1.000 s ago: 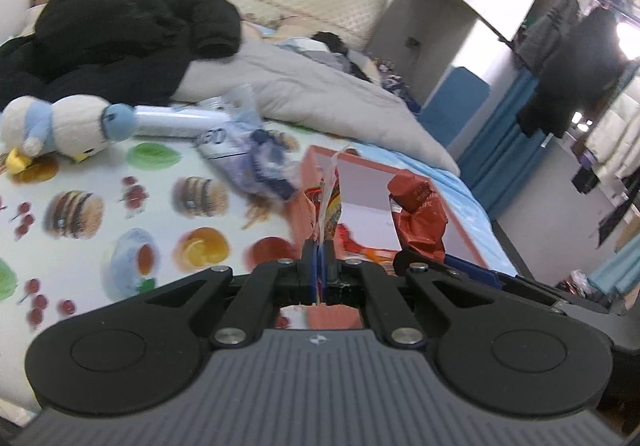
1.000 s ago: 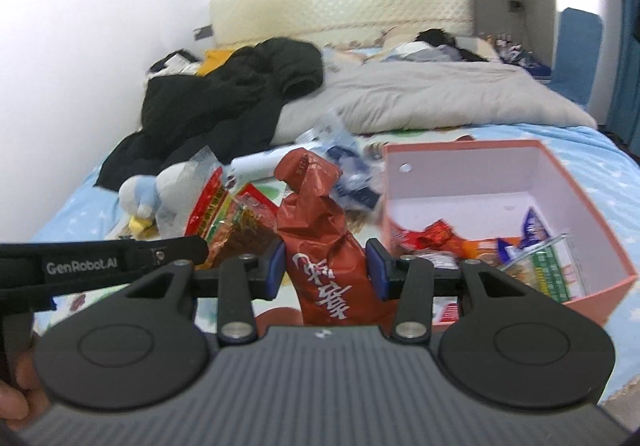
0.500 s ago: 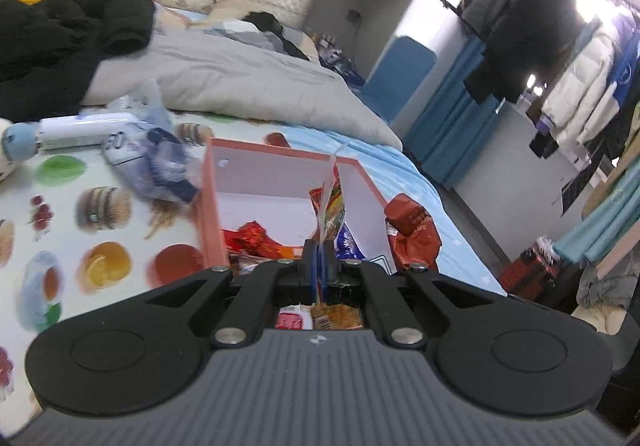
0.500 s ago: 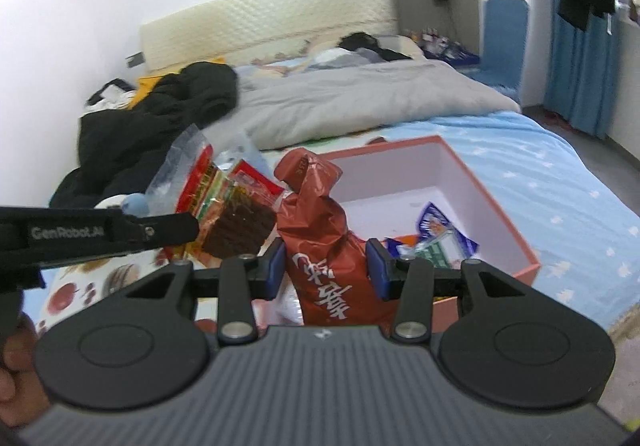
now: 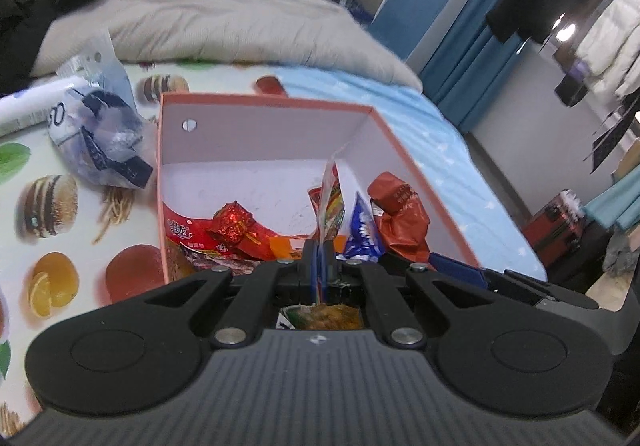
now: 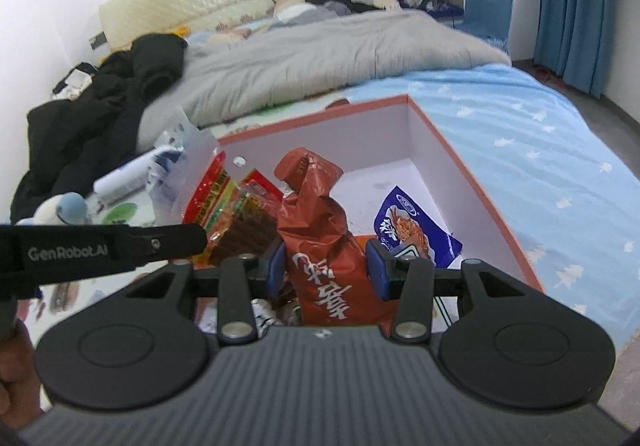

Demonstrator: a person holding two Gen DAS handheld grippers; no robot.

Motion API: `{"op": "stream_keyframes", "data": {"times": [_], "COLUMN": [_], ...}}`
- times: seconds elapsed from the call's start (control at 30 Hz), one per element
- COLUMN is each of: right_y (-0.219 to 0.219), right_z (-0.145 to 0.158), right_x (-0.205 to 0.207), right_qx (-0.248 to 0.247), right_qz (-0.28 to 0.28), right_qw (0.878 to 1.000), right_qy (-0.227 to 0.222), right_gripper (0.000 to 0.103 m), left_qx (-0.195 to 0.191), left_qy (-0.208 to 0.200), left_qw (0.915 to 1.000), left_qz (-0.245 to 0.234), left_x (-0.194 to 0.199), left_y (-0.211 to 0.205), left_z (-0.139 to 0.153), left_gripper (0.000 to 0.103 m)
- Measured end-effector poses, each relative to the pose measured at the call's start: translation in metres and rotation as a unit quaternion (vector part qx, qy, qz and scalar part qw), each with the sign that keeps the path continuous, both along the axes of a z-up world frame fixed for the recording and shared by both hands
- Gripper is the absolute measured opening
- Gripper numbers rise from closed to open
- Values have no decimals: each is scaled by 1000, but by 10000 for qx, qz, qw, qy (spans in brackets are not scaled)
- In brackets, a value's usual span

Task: Organize snacks
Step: 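Lift both held packets and carry them over the pink box, then open both grippers to release the packets into the pink box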

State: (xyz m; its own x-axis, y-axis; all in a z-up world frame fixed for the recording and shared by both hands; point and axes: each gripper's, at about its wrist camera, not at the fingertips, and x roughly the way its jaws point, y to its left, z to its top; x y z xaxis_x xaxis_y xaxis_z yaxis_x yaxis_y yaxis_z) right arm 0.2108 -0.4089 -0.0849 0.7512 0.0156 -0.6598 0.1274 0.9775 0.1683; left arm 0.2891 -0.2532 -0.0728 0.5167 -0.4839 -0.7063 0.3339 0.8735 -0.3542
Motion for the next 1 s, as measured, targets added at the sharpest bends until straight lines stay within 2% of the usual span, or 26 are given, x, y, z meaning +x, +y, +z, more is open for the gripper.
{"op": "stream_keyframes", "data": {"times": [0.27, 0.4, 0.47, 0.53, 0.57, 0.63, 1.0], "right_y": [-13, -13, -12, -11, -11, -10, 15], "right_z": [-34, -42, -40, -37, -36, -31, 29], "right_x": [41, 50, 51, 51, 50, 48, -16], "right_qx": [139, 202, 242, 248, 249, 218, 131], "right_qz": [69, 158, 152, 129, 111, 27, -129], "right_qw": [9990, 9983, 9983, 9983, 9984, 9986, 9996], "right_qy": [427, 521, 502, 504, 505, 490, -214], "right_gripper": [47, 48, 48, 47, 52, 54, 54], "left_qx": [146, 65, 160, 174, 182, 158, 64], "left_qy": [414, 568, 581, 555, 523, 436, -280], "left_qw": [9990, 9984, 9982, 9982, 9984, 9989, 9996], "left_qz": [-63, -1, -17, -115, -107, -113, 35], "left_x": [36, 44, 43, 37, 34, 27, -37], "left_y": [-15, -12, -11, -9, -7, -1, 51], "left_z": [-40, -45, -43, -38, -34, -25, 44], "left_gripper": [2, 3, 9, 19, 21, 30, 38]}}
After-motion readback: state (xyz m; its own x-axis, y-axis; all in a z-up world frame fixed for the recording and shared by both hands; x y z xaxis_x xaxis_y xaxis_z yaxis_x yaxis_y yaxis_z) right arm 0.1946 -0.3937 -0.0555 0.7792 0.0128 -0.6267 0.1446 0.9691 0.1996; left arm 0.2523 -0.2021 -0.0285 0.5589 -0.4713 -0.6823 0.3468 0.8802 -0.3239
